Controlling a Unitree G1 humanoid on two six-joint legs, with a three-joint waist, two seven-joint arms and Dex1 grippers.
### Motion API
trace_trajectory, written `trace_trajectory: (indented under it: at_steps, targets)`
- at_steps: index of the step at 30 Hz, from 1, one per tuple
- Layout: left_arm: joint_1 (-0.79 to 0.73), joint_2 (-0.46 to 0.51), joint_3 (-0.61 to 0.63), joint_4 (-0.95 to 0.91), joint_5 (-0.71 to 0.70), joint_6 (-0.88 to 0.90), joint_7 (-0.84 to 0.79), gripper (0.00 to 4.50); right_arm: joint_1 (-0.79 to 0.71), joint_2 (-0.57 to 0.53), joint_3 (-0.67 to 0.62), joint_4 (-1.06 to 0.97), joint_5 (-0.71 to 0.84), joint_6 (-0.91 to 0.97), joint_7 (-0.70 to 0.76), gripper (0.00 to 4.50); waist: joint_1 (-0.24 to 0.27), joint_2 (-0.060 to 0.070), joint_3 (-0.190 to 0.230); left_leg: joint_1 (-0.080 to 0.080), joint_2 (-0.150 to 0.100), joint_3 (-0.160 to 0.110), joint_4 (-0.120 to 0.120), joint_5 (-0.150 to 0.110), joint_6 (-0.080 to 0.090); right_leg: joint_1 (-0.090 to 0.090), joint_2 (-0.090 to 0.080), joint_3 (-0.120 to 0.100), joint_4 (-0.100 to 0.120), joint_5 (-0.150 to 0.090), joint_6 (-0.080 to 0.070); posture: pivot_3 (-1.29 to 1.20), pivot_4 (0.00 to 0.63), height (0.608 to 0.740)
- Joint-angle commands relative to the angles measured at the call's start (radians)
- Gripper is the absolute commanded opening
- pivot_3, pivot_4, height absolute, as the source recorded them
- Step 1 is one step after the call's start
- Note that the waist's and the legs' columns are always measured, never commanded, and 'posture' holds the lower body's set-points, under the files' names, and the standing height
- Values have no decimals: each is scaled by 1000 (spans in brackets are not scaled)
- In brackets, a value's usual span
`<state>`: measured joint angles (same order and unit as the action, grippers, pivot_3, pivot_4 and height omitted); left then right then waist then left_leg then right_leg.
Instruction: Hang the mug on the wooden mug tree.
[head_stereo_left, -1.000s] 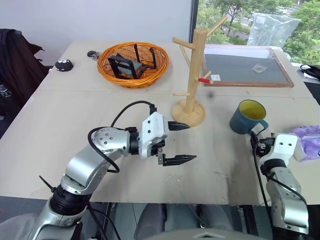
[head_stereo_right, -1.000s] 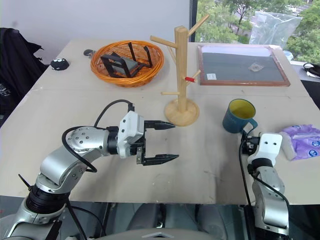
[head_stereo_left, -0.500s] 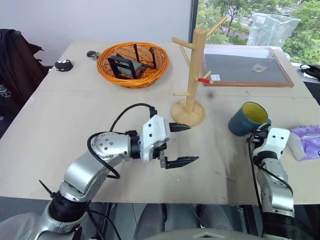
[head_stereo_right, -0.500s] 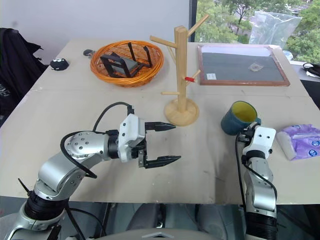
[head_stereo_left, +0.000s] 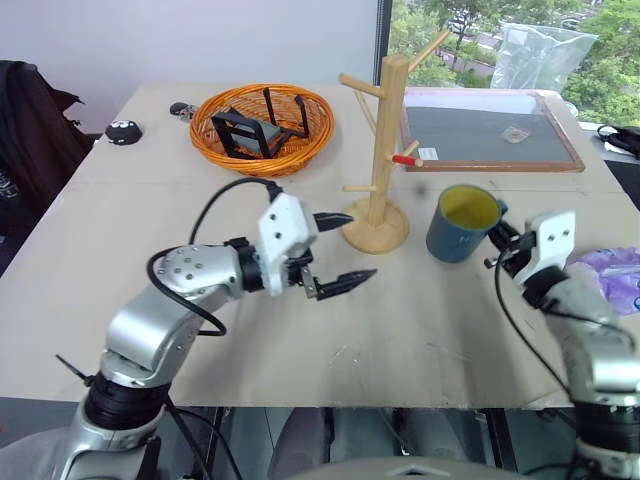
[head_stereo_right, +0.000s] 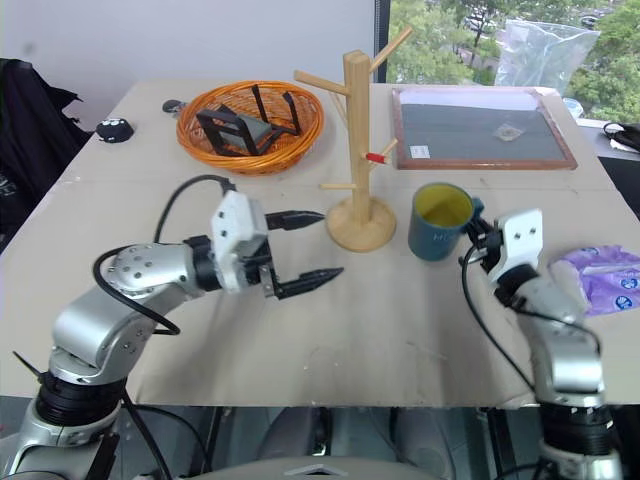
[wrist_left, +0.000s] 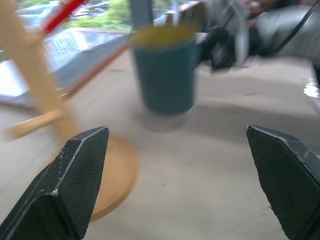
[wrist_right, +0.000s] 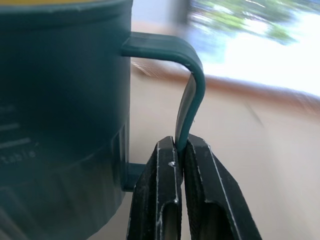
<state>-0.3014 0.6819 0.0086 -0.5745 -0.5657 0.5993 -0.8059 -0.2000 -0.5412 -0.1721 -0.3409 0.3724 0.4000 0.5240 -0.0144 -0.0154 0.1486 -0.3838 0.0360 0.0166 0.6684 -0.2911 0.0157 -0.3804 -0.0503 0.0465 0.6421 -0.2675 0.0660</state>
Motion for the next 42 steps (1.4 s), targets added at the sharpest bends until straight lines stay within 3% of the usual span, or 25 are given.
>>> trace_trajectory:
  at_steps: [1, 7, 13, 21, 32, 35, 36, 37, 38, 42]
  targets:
    - [29, 8, 91, -15, -53, -21, -9, 4500, -121, -165, -10, -51, 116, 126, 183, 74, 3, -1, 1, 0, 0, 0, 0, 0, 0, 0, 0, 0, 0, 0, 0, 0, 150, 737]
    - [59, -13, 168, -53, -119, -5, 28, 4500, -378, -424, 82, -20, 191, 293, 431, 74, 4, -2, 2, -2, 0, -2, 0, 0, 0, 0, -1, -2, -1, 0, 0, 0, 150, 737]
    - [94, -38, 172, -89, -152, -7, 75, 4500, -582, -505, 216, -17, 191, 404, 544, 74, 2, -3, 3, -3, 0, -2, 0, 0, 0, -1, -2, -2, -1, 0, 0, 0, 150, 737]
    - [139, -64, 169, -112, -162, -24, 115, 4500, -783, -401, 365, 49, 88, 585, 424, 74, 2, -3, 3, -3, 0, -2, 1, 0, 0, -1, -3, -3, -1, 0, 0, 0, 150, 737]
    - [178, -46, 197, -119, -162, -30, 123, 4500, -867, -265, 443, 125, -9, 612, 365, 74, 1, -3, 3, -16, 0, -2, 1, 3, -5, -15, -3, -3, 1, 0, 0, 0, 150, 737]
    - [176, -43, 198, -119, -167, -29, 122, 4500, -858, -271, 428, 120, -15, 600, 377, 871, 4, -3, 3, -17, 0, -2, 1, 3, -5, -16, -3, -3, 1, 0, 0, 0, 150, 737]
    - [174, -42, 197, -117, -167, -28, 122, 4500, -853, -275, 409, 112, -7, 600, 380, 954, 5, -3, 3, -18, 0, -2, 1, 3, -5, -16, -4, -3, 1, 0, 0, 0, 150, 737]
    - [171, -42, 195, -114, -167, -28, 122, 4500, -850, -279, 390, 107, 3, 605, 383, 1608, 3, -4, 2, -18, 0, -2, 1, 3, -5, -16, -4, -3, 1, 0, 0, 0, 150, 737]
    - [171, -40, 194, -111, -165, -28, 122, 4500, -845, -286, 367, 99, 16, 609, 387, 1797, 3, -3, 2, -17, 0, -1, 2, 3, -5, -16, -4, -3, 1, 0, 0, 0, 150, 737]
    - [172, -43, 188, -103, -135, -24, 152, 4500, -806, -320, 280, 88, 49, 586, 413, 1797, 4, -4, 2, -17, 0, -2, 1, 3, -5, -16, -3, -3, 1, 0, 0, 0, 150, 737]
